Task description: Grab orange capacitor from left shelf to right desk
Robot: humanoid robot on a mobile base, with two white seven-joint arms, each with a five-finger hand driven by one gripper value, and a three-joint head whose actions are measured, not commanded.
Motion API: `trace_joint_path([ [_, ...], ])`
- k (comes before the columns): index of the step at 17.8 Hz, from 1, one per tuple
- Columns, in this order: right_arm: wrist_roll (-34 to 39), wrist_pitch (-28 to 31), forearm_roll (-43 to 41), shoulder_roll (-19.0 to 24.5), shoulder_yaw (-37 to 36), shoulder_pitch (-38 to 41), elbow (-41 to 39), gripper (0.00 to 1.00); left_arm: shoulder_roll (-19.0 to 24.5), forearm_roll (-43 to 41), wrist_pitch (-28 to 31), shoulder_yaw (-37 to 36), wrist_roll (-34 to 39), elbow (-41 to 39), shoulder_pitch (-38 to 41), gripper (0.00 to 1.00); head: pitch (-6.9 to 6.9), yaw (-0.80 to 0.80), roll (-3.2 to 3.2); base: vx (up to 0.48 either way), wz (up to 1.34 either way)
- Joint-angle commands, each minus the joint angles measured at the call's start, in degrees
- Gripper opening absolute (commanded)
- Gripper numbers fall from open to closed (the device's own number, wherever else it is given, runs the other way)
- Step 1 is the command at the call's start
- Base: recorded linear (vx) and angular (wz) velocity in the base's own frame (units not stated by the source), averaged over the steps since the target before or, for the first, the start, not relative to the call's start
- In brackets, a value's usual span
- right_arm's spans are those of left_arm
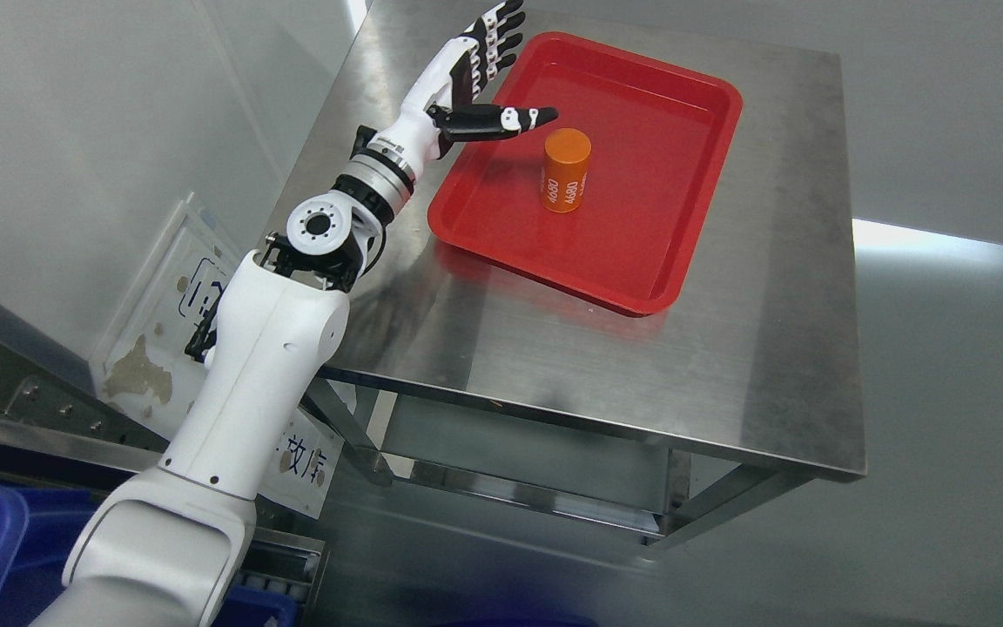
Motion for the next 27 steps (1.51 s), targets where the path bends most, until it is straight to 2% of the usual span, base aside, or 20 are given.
trace_joint_path([
  [1, 0.0, 0.0, 0.3, -1.0, -0.6, 1.3, -1.0, 1.0, 8.8, 0.0, 1.1, 10.8, -0.1, -18.5, 11.2, 1.0, 0.0, 0.0, 0.0, 0.0, 0.0],
  [6, 0.0, 0.0, 0.3, -1.0, -0.6, 1.2, -1.0, 1.0, 6.7, 0.0, 1.1, 11.6, 0.0, -23.7, 14.7, 1.0, 0.0, 0.0, 0.0, 0.0, 0.0],
  [13, 0.0, 0.0, 0.3, -1.0, -0.6, 1.2, -1.0, 1.0, 3.2, 0.0, 1.9, 9.9, 0.0, -26.0, 16.8, 1.0, 0.0, 0.0, 0.0, 0.0, -0.02],
  [27, 0.0, 0.0, 0.3, -1.0, -0.6, 1.3, -1.0, 1.0, 2.7, 0.0, 1.9, 7.8, 0.0, -27.2, 18.0, 1.0, 0.0, 0.0, 0.0, 0.0, 0.0],
])
